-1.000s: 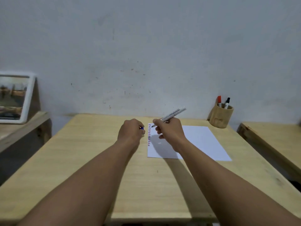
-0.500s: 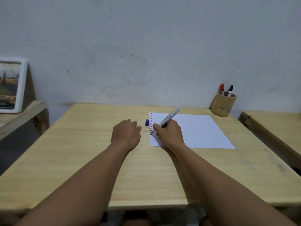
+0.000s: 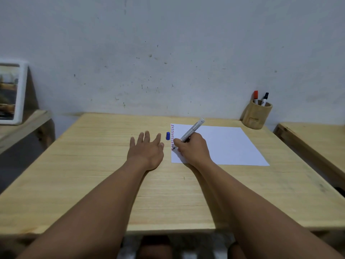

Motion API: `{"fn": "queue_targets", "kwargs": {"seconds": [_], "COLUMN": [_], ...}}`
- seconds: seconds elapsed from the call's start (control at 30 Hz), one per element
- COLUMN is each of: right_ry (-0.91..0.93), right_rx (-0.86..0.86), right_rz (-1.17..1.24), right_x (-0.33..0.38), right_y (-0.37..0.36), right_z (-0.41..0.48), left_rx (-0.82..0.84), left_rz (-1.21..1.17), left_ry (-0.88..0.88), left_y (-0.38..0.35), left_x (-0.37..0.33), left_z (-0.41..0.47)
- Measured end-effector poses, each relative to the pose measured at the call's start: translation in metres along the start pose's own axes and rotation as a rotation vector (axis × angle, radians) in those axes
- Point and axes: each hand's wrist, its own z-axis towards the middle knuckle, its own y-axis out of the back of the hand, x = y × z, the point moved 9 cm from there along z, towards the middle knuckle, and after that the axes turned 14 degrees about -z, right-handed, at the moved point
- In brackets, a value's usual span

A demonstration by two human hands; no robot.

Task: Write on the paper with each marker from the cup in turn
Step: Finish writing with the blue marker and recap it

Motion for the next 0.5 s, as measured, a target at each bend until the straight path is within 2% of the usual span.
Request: {"fn": "queue_targets", "kwargs": {"seconds": [0.23,0.4,0.5], "right_ry": [-0.005,-0.078,-0.108], "right_rx": [0.018,-0.034,-0.020], "right_rz": [0.020,0.140,0.212], "right_x": [-0.001,-0.010,-0.014], "right_y": [0.000,0.007,0.007], "right_z": [-0.001,0.001,0.004], "left_rx": [0.011,0.009,-0.053], "left_rz": [0.006,-0.032,-0.105], "left_ry": [0.008,0.010,0.026], "left_y": [-0.001,0.000,0.005], "left_x": [0.000,0.000,-0.003], "left_z": [-0.001,-0.001,0.002]}}
